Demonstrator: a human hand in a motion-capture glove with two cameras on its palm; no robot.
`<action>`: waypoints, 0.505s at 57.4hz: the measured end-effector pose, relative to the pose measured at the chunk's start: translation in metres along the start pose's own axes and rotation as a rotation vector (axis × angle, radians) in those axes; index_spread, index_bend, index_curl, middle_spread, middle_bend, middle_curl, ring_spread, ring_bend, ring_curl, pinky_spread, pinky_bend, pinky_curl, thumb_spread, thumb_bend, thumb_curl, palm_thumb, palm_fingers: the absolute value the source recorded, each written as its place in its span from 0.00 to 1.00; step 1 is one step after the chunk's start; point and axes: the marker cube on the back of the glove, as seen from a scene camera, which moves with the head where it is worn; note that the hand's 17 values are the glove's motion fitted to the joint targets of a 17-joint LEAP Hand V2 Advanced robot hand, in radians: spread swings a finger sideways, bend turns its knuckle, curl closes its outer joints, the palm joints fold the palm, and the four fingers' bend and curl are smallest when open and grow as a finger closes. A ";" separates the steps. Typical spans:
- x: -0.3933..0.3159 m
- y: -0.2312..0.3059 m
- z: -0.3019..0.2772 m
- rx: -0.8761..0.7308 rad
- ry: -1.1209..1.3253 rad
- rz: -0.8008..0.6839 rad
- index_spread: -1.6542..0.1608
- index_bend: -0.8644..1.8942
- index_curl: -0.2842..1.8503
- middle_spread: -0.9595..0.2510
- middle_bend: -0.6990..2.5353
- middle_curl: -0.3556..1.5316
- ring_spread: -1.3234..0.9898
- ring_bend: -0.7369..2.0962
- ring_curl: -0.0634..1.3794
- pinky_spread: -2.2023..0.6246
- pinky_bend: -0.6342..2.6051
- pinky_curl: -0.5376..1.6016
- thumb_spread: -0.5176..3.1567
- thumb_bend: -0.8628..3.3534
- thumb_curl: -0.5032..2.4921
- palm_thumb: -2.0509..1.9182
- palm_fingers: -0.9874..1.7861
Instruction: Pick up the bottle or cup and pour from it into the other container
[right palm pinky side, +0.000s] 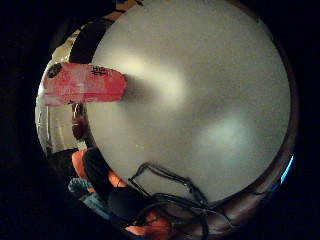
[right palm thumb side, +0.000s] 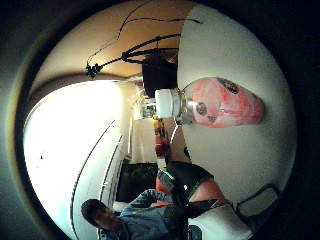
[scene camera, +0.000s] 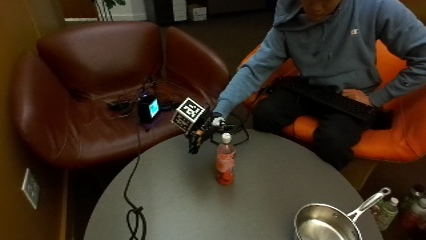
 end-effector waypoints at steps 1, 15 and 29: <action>0.001 0.000 0.002 -0.002 -0.003 0.002 0.68 0.36 0.22 0.56 0.27 0.35 0.51 0.41 0.25 0.86 0.39 0.42 0.36 0.20 0.28 0.62 0.35; -0.008 -0.022 0.041 -0.029 -0.064 -0.010 0.68 0.36 0.22 0.57 0.27 0.35 0.51 0.41 0.25 0.86 0.40 0.42 0.35 0.20 0.28 0.62 0.35; -0.059 -0.066 0.077 0.134 -0.332 0.015 0.68 0.39 0.23 0.62 0.27 0.34 0.53 0.42 0.25 0.86 0.38 0.41 0.35 0.20 0.28 0.65 0.42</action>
